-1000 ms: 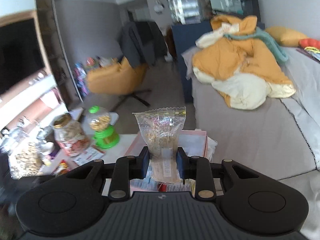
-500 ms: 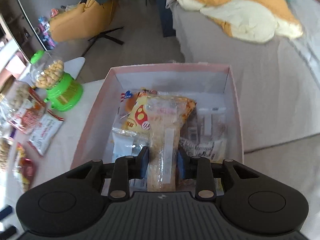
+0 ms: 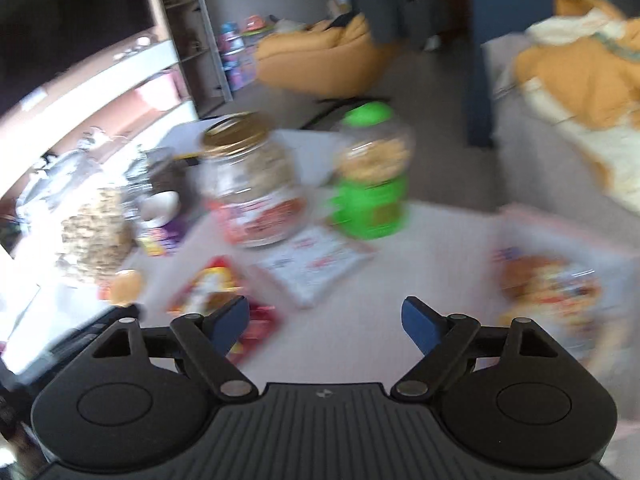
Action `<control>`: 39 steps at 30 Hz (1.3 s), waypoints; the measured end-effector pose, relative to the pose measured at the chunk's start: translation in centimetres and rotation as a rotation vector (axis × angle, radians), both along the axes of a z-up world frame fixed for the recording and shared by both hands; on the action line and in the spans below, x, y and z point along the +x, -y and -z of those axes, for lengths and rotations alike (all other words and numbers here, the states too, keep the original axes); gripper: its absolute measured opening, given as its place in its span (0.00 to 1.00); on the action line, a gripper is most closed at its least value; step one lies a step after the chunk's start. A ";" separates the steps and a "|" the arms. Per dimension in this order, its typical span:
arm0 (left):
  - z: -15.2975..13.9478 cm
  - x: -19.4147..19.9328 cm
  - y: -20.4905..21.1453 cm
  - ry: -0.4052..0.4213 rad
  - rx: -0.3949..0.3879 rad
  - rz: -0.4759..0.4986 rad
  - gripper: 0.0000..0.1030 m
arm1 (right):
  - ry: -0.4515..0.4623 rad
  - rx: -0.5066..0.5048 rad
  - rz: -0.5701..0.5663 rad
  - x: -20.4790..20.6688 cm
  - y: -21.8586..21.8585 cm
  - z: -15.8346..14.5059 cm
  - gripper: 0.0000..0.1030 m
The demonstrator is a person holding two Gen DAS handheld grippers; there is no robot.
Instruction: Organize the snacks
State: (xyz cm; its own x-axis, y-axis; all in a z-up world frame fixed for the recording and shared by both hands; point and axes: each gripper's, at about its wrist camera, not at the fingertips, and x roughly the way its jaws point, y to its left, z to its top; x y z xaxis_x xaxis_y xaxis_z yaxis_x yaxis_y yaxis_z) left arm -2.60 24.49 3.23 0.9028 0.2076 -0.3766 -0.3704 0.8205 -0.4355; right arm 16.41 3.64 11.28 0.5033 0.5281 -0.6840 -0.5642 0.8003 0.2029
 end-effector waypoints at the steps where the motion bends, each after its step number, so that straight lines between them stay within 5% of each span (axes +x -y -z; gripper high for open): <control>1: 0.0 -0.1 0.0 0.000 0.004 0.004 0.61 | -0.014 0.018 0.024 0.1 -1.1 0.9 0.82; 6: 0.6 -0.1 0.0 -0.028 -0.002 0.023 0.61 | -0.030 0.065 0.247 3.1 -4.8 5.3 0.82; 13: 1.4 1.3 1.7 -0.101 0.046 0.101 0.61 | -0.137 0.111 0.326 8.9 -9.5 10.2 0.85; 15: 1.6 1.5 1.8 -0.114 0.050 0.108 0.61 | -0.094 0.145 0.339 9.1 -10.0 10.3 0.87; 17: 1.7 1.5 1.7 -0.121 0.042 0.105 0.61 | -0.095 0.194 0.272 9.5 -10.6 10.8 0.97; 20: 1.8 1.3 1.3 -0.122 0.022 0.092 0.61 | -0.055 0.076 0.165 9.6 -12.3 10.9 0.99; 25: 1.8 1.2 1.1 -0.126 0.021 0.077 0.61 | 0.033 -0.108 0.052 7.8 -12.5 10.7 0.68; 29: 1.7 1.1 1.0 -0.123 0.026 0.061 0.61 | 0.010 -0.089 -0.022 6.1 -10.0 9.4 0.61; 30: 1.6 0.9 0.7 -0.117 0.018 0.047 0.61 | 0.033 -0.069 -0.040 5.2 -9.4 8.8 0.62; 33: 1.4 0.0 -0.6 -0.097 -0.018 -0.024 0.61 | 0.116 0.033 -0.148 2.0 -7.6 7.0 0.89; 39: 0.2 -2.8 -3.9 -0.049 -0.087 -0.142 0.61 | 0.118 0.032 -0.370 -0.1 -12.0 7.5 0.91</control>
State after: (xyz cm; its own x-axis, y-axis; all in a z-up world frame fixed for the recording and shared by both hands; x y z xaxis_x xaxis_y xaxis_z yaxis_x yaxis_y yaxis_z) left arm -5.39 28.43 3.06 0.8465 0.2969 -0.4419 -0.5029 0.7183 -0.4808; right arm 16.36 15.67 3.73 0.3490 0.7086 -0.6133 -0.8346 0.5327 0.1406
